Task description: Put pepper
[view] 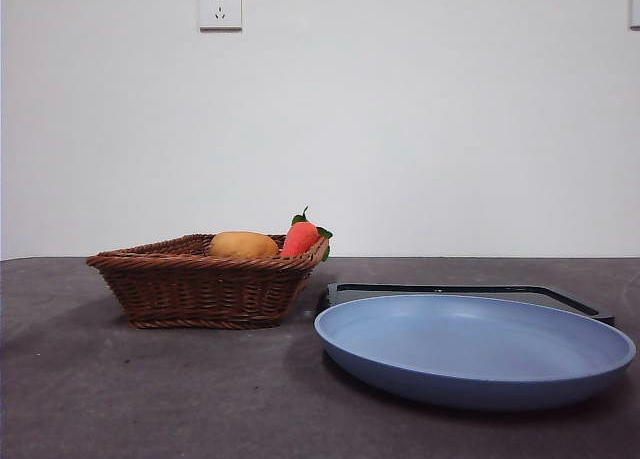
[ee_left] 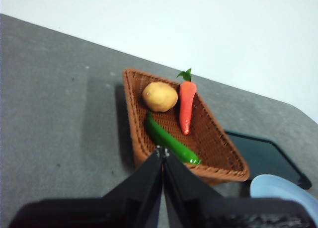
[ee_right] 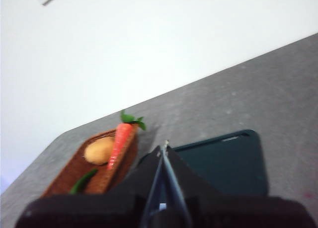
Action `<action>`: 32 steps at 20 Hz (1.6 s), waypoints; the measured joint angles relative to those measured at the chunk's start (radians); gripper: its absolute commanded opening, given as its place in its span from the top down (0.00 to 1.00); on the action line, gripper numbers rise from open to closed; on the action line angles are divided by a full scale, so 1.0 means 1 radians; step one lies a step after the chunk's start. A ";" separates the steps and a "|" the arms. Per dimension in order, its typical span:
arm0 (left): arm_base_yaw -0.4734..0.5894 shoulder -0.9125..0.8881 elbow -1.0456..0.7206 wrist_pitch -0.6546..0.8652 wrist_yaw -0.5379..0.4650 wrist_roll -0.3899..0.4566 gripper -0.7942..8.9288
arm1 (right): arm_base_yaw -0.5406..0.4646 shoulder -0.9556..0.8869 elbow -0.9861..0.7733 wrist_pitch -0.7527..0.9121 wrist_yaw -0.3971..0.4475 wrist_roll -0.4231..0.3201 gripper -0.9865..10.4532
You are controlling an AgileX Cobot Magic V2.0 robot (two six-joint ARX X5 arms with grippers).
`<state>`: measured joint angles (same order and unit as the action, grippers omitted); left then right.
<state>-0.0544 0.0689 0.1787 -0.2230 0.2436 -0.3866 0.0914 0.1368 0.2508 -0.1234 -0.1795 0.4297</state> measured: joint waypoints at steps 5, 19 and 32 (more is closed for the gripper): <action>0.000 0.114 0.136 -0.101 0.034 0.002 0.91 | 0.000 0.162 0.192 -0.182 -0.061 -0.050 0.91; 0.000 0.489 0.522 -0.526 0.258 0.267 0.91 | 0.000 0.542 0.650 -0.897 -0.136 -0.395 0.91; 0.000 0.513 0.540 -0.577 0.280 0.341 0.57 | 0.000 0.621 0.656 -0.940 -0.135 -0.465 0.65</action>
<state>-0.0544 0.5823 0.7185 -0.7998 0.5236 -0.0452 0.0914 0.7578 0.9070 -1.0630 -0.3149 -0.0353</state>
